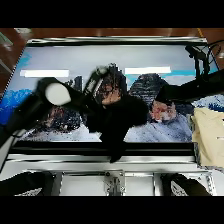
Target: Fold the shirts.
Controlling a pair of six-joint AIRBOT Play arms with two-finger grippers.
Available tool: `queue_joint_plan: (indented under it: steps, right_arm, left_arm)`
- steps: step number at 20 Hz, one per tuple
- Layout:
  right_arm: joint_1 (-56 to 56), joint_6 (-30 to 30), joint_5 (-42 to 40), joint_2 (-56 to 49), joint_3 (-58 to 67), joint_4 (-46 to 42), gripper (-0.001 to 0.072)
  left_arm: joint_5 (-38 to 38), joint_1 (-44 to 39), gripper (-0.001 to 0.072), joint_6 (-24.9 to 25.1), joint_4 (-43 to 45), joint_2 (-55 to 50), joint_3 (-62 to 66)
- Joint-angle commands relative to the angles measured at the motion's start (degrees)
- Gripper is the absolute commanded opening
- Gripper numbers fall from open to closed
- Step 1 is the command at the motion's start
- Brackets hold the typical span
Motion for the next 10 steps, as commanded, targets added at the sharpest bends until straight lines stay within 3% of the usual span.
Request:
queue_joint_plan:
  steps: [1, 2, 7, 10]
  right_arm:
    - [0.0, 0.2, -0.8, 1.5, -5.5, -0.4, 0.068]
    - [0.0, -0.1, -3.4, 1.3, -8.3, -0.2, 0.068]
    - [-0.9, -3.4, -5.5, -3.9, -16.0, -6.6, 0.0701]
    - [-6.8, -6.1, -5.6, -9.3, -18.0, -0.8, 0.07]
  left_arm:
    - [6.6, -0.4, 0.0475, -3.3, -5.1, -1.8, -13.3]
    - [5.9, 2.1, 0.0696, -3.6, -7.6, -1.9, -13.2]
    - [-8.4, 23.1, 0.0714, 4.2, -9.1, 1.8, -9.9]
    - [-17.7, 34.3, 0.0714, 8.8, -12.9, 4.1, -17.7]
